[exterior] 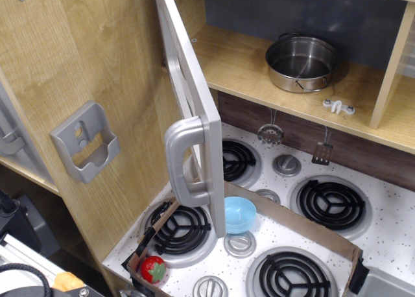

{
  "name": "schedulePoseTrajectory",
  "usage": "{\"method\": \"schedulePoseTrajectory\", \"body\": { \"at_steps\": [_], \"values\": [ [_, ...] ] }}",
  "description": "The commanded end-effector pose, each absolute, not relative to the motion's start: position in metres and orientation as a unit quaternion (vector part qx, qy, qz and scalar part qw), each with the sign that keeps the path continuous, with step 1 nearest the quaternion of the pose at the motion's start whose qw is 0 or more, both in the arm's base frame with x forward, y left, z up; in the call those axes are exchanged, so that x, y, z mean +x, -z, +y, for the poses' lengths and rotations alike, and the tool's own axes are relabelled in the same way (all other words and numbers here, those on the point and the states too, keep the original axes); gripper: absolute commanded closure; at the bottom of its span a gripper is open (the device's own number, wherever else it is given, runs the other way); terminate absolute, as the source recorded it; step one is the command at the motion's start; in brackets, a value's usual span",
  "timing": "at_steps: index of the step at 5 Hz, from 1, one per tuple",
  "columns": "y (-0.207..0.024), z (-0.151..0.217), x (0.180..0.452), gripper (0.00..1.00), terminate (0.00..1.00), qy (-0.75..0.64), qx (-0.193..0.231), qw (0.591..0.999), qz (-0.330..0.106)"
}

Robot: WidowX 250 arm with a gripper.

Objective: Close microwave

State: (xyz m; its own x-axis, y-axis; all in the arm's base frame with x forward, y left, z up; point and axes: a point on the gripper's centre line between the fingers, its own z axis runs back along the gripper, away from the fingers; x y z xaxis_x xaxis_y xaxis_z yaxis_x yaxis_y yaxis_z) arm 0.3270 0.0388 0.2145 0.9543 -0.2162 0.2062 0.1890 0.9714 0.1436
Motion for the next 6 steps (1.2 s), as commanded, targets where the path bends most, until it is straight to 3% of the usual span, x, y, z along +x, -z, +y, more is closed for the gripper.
{"method": "schedulePoseTrajectory", "body": {
  "at_steps": [1, 4, 6],
  "values": [
    [-0.249, 0.047, 0.288, 0.0, 0.0, 0.074, 0.078, 0.987, -0.118],
    [-0.201, 0.044, 0.229, 0.0, 0.0, 0.03, 0.07, 0.991, -0.108],
    [-0.16, 0.043, 0.231, 0.0, 0.0, 0.018, 0.042, 0.993, -0.112]
  ]
}}
